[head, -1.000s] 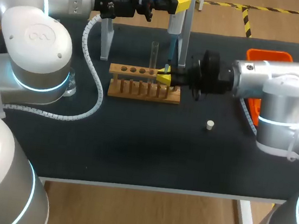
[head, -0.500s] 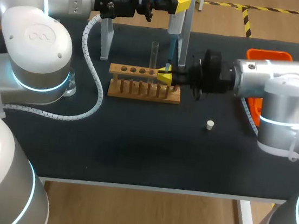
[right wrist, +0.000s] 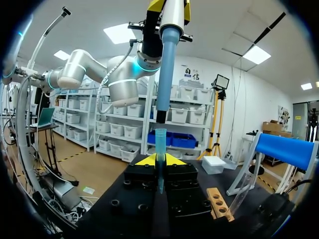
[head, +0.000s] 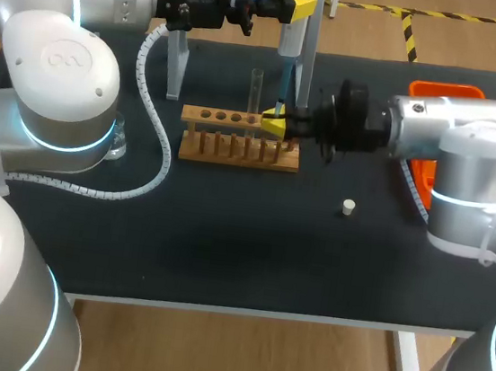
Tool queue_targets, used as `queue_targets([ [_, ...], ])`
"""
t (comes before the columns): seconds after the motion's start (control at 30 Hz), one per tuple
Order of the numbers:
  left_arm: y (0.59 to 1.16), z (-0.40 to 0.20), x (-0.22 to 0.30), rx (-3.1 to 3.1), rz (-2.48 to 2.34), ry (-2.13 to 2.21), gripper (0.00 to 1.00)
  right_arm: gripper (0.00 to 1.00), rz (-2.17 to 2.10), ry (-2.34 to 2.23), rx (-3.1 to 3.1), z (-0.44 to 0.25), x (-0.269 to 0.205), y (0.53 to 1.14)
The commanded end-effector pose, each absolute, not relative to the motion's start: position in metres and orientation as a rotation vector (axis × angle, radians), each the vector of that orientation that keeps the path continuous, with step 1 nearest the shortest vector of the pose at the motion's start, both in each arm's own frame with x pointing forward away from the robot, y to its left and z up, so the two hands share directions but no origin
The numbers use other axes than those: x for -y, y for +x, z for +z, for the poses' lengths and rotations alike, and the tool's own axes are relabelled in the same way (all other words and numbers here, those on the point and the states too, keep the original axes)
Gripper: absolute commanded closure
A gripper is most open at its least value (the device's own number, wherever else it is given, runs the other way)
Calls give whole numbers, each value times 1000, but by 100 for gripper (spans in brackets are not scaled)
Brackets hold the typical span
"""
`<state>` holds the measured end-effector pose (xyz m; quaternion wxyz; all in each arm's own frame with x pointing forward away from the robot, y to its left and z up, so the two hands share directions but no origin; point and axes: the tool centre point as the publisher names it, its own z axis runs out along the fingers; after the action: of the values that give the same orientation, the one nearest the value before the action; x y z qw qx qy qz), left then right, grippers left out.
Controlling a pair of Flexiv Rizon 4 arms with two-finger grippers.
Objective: Invert the test tube, pick up the pipette, mount the tip to pipette, aspirate from beaker and dispense into the tube, eject the tip, return the pipette, and cap with the stopper.
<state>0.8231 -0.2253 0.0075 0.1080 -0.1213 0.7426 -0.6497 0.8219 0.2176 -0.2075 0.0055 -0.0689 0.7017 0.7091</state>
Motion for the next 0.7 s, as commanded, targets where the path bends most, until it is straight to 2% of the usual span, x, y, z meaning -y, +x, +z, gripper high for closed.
queue_targets([
  [0.03,823,8,225,-2187,-1912,-356,100,100,2217,-213,-2194,-205,-215,820],
  [0.7,823,8,225,-2187,-1912,-356,100,100,2216,-226,-2197,-201,-217,822],
])
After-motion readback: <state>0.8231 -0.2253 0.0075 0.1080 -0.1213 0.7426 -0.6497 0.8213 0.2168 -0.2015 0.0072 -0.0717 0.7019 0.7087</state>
